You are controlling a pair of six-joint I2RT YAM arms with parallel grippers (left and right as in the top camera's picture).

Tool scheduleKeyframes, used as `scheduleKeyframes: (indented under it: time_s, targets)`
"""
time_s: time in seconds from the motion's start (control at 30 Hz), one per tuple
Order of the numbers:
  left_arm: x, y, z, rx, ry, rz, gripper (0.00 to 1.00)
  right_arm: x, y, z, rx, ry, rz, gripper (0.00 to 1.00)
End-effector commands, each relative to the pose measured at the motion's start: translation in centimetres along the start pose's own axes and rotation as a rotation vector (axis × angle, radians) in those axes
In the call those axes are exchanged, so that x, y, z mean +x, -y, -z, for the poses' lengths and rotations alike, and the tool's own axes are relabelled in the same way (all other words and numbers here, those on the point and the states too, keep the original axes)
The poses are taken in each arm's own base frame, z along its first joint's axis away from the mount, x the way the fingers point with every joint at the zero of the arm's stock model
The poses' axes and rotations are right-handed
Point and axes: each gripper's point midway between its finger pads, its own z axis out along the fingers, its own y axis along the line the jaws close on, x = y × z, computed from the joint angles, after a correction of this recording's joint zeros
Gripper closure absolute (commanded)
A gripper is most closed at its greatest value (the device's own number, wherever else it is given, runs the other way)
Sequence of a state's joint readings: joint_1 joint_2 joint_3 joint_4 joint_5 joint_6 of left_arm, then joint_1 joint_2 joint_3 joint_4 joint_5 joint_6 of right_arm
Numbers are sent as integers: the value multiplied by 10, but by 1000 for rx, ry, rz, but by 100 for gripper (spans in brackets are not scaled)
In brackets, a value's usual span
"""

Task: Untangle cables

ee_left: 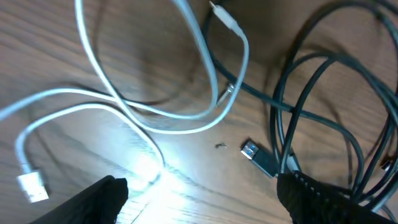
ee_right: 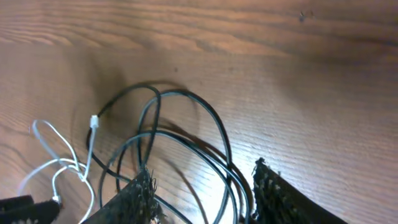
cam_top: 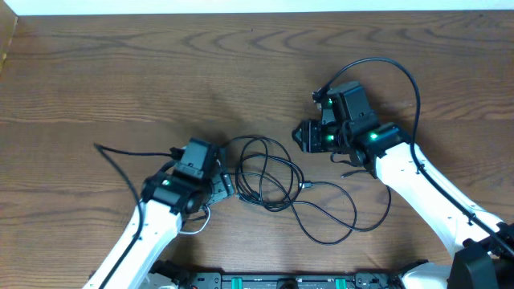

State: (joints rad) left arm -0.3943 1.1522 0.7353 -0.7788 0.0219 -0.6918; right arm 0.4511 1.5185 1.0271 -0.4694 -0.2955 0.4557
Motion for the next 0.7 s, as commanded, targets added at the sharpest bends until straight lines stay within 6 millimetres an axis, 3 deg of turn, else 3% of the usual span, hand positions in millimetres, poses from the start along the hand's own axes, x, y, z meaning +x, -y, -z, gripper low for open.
scheduleKeyframes:
  time_s: [0.0, 0.2, 0.27, 0.4, 0.67]
  targets:
    - [-1, -1, -11, -42, -15, 105, 16, -2, 3, 4, 18, 6, 23, 51]
    - [0, -14, -25, -139, -14, 292, 16, 6, 7, 4, 32, -23, 13, 52]
    - [-4, -13, -27, -141, -1, 291, 11, 7, 7, 4, 34, -27, 12, 52]
    - [-11, -15, -30, -159, 34, 252, 12, 6, 7, 4, 33, -24, 13, 52]
    - [-1, -9, -42, -184, -7, 104, 13, 7, 7, 4, 34, -27, 12, 52]
